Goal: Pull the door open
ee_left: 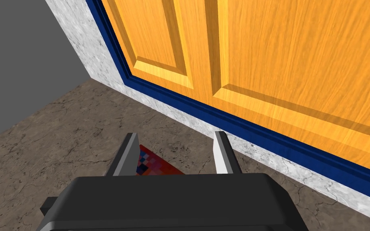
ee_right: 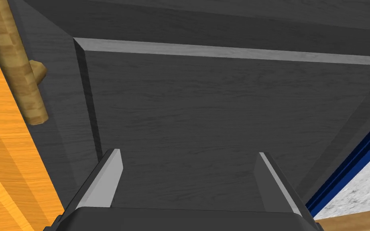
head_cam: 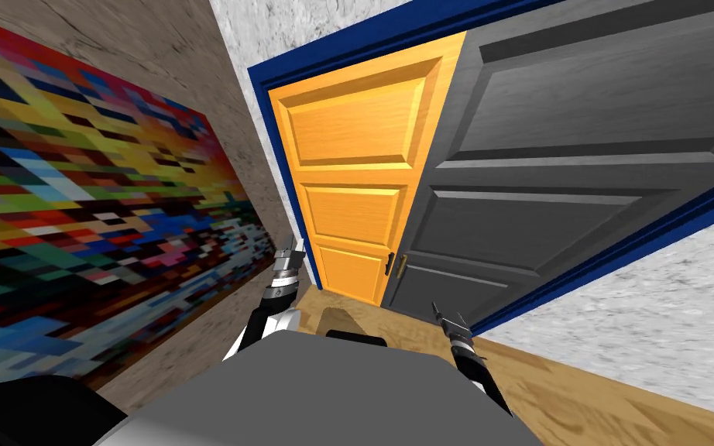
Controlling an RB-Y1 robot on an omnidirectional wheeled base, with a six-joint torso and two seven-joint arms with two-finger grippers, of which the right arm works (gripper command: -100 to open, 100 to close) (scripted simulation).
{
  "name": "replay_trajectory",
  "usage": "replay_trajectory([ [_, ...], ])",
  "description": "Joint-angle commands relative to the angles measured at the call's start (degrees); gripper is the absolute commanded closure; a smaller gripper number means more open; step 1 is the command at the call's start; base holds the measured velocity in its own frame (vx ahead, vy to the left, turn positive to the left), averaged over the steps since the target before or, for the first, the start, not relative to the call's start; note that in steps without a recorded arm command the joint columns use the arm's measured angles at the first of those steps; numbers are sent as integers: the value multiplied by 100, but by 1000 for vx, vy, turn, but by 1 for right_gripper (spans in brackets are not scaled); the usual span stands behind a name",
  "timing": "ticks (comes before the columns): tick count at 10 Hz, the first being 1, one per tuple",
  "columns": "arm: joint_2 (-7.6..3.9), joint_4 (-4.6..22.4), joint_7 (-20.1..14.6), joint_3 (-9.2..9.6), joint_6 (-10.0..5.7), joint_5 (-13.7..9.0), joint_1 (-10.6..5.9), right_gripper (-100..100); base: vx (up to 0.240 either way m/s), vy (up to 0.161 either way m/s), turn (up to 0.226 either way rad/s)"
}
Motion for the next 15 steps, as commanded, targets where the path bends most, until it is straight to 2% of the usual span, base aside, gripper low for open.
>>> replay_trajectory([
  [1,71,44,-21,68,-18,38,-163,-100,180,-8,109],
  [5,273,-135,-18,229,-12,122,-450,-100,164,22,110],
  [6,355,-208,-17,296,-11,157,-564,-100,238,102,220],
  [8,405,-253,-17,336,-11,178,-633,-100,126,61,-23],
  [9,352,-142,-36,300,-29,153,-490,-100,-1,0,-38],
  [10,352,-142,-36,300,-29,153,-490,100,-21,8,26],
  [15,352,-142,-36,300,-29,153,-490,100,-3,15,10],
])
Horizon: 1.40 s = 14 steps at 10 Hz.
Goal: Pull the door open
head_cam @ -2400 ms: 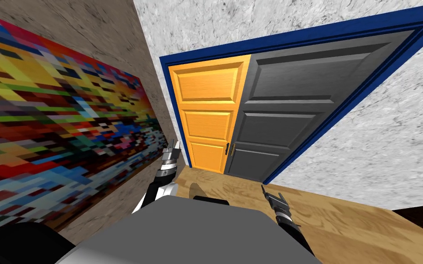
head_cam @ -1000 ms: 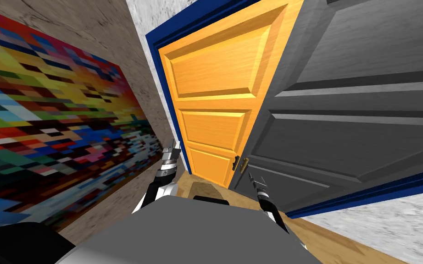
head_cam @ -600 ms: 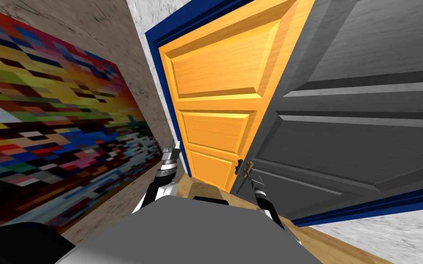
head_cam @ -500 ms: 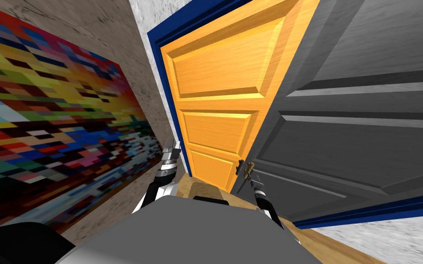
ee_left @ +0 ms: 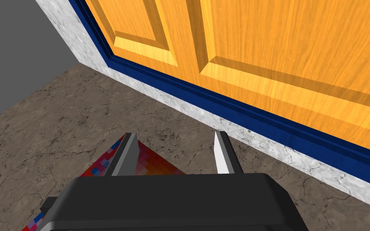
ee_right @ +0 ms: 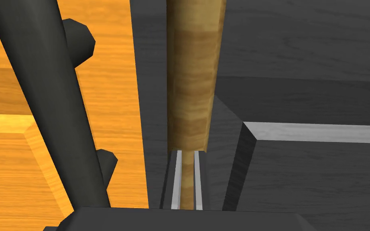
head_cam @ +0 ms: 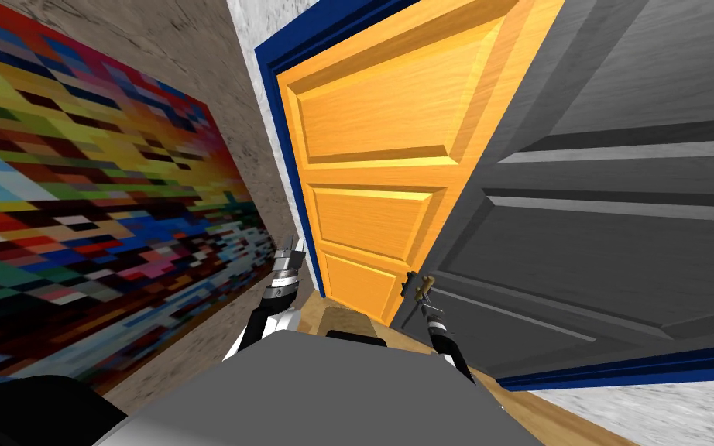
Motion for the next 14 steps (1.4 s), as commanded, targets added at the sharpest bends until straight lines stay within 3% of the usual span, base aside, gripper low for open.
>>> replay_trajectory([
  [1,-71,76,11,-66,0,-46,131,100,-158,-29,-90],
  [2,-96,72,11,-81,-6,-50,222,-100,-265,-54,-180],
  [5,-226,206,2,-171,-15,-102,461,-100,-221,-66,-128],
  [8,-299,275,-9,-212,-32,-127,601,-100,-156,-13,-72],
  [10,-299,275,-9,-212,-32,-127,601,-100,-83,-13,-18],
  [11,-350,316,-24,-232,-54,-141,703,-100,-124,-14,-104],
  [14,-394,328,-59,-219,-108,-141,803,-100,-160,-4,-51],
])
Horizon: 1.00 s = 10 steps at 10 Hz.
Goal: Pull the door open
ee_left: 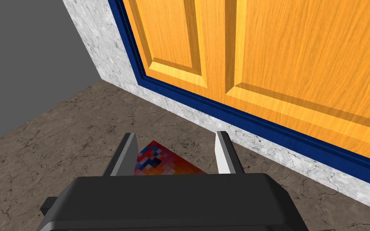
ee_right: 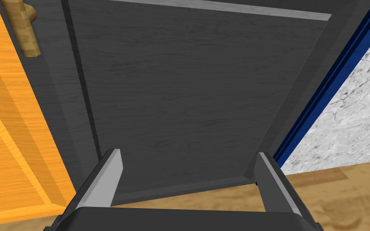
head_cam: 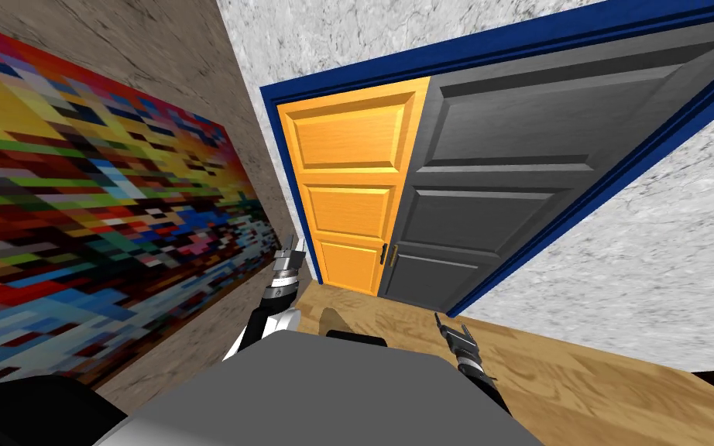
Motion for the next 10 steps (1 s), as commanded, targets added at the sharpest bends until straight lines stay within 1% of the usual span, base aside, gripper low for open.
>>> replay_trajectory([
  [1,-1,-31,-25,43,-57,17,36,-100,-165,16,-7],
  [2,62,-177,-88,176,-160,79,-69,-100,-113,80,154],
  [3,62,-163,-88,176,-160,79,-69,-100,-17,89,95],
  [4,62,-177,-88,176,-160,79,-69,-100,32,54,-4],
  [5,91,-232,-105,221,-189,100,-125,-100,59,26,51],
  [6,91,-232,-105,221,-189,100,-125,-100,59,21,51],
  [7,156,-360,-138,315,-245,147,-272,-100,135,62,170],
  [8,162,-371,-141,323,-250,151,-286,-100,176,74,113],
  [9,201,-449,-157,372,-277,177,-390,-100,197,64,153],
  [10,201,-449,-157,372,-277,177,-390,-100,131,31,54],
])
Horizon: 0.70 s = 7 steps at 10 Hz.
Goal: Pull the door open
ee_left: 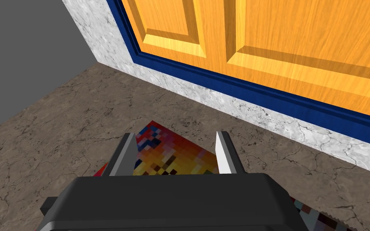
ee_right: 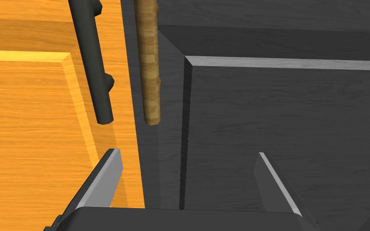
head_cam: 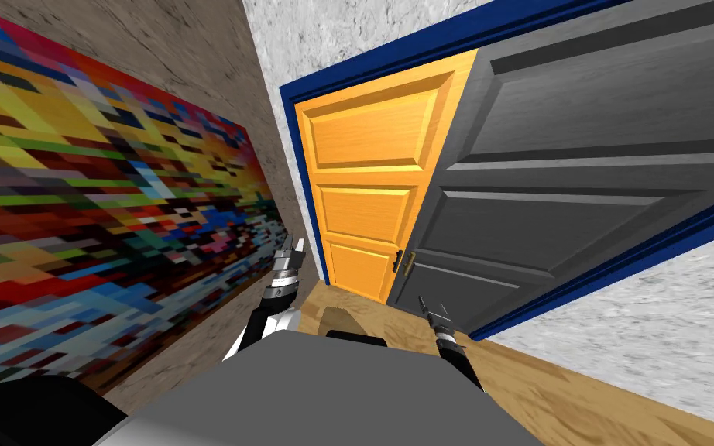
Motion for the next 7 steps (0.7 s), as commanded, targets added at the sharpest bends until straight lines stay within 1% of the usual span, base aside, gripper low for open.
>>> replay_trajectory([
  [1,18,-158,36,8,34,3,6,-100,85,29,24],
  [2,42,-212,28,34,20,18,-79,-100,123,37,117],
  [3,53,-241,25,43,15,25,-129,-100,171,41,101],
  [4,30,-242,21,32,27,17,-75,-100,79,17,16],
  [5,-19,-179,31,-17,35,-12,37,-100,-96,-10,-129],
  [7,-72,-110,39,-72,43,-43,134,-100,-169,-39,-109],
])
